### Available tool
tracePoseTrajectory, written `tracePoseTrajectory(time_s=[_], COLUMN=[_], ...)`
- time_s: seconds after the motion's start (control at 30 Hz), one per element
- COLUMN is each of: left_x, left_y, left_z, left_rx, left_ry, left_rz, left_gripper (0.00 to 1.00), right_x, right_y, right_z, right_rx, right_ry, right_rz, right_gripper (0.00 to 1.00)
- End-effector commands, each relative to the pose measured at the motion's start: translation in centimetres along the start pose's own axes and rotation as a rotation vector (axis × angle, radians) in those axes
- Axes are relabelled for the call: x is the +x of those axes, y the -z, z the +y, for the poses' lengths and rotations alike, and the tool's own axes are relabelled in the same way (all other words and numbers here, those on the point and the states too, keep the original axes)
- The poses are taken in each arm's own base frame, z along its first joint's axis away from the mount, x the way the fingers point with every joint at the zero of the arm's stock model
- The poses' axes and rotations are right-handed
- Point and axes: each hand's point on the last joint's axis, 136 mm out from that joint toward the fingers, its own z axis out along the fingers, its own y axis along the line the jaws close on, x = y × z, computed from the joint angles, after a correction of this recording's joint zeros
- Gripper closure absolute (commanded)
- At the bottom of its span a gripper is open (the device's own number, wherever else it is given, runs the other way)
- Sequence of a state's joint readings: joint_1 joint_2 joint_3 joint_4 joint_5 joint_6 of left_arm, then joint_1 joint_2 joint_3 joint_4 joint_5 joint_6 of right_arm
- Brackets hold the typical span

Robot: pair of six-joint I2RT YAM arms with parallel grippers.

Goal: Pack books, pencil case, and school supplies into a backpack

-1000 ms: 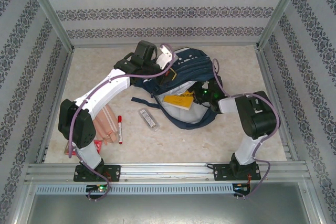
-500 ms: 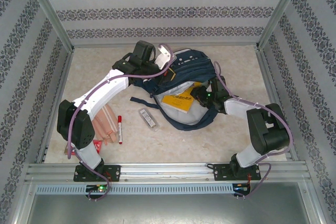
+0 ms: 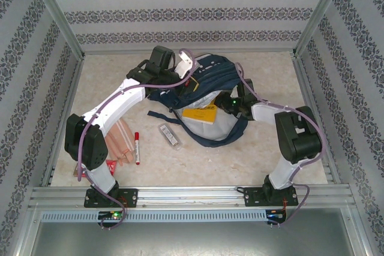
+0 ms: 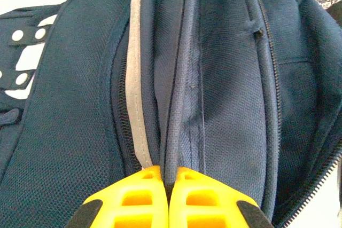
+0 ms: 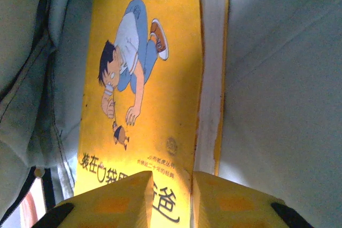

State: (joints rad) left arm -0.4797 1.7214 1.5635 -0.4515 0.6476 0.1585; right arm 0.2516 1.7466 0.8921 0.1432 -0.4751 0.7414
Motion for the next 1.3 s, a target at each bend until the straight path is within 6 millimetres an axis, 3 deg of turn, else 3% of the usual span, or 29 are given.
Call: tracePoseTrajectory(time_s=[0.0,0.17,0.33,0.47,0.63,0.73,0.8,1.0,1.17,1.27], left_x=[-3.2,-3.0,-2.9,-2.9,-2.8,-2.6,-2.5,-2.5,-2.4,-2.4], left_y=[2.0,1.9,1.6,1.4,1.3,1.3,1.3,1.2,1.2,1.2], left_z=[-2.4,-1.9,-0.6,0.2,0.4,0.4,0.4,0.2,0.2,0.1], left_rx=[0.084,0.077,0.021,-0.01,-0.013,-0.015,-0.012,0.004,0.004,0.012], left_ry=[-0.115,-0.108,-0.084,-0.068,-0.06,-0.06,-0.059,-0.06,-0.067,-0.068], left_rz=[-0.108,-0.103,-0.101,-0.109,-0.114,-0.109,-0.108,-0.118,-0.113,-0.114], left_gripper=[1.0,1.0,1.0,1.0,1.0,1.0,1.0,1.0,1.0,1.0], right_x=[-1.8,-4.2,-4.4,0.0,6.5,9.6,10.3,8.7,8.1,6.7], right_y=[-1.3,-1.6,1.9,4.8,6.5,6.4,5.9,2.0,0.1,-0.5], right_z=[2.2,2.1,2.5,2.9,2.5,2.6,3.4,4.7,2.9,2.8], right_rx=[-0.071,-0.013,0.059,0.1,0.123,0.143,0.135,0.101,0.148,0.134], right_ry=[0.139,0.155,0.062,-0.054,-0.221,-0.37,-0.416,-0.401,-0.423,-0.41], right_rz=[-0.018,-0.099,-0.182,-0.181,-0.115,-0.097,-0.105,-0.078,-0.134,-0.199], right_gripper=[0.75,0.73,0.67,0.65,0.71,0.75,0.76,0.77,0.74,0.74])
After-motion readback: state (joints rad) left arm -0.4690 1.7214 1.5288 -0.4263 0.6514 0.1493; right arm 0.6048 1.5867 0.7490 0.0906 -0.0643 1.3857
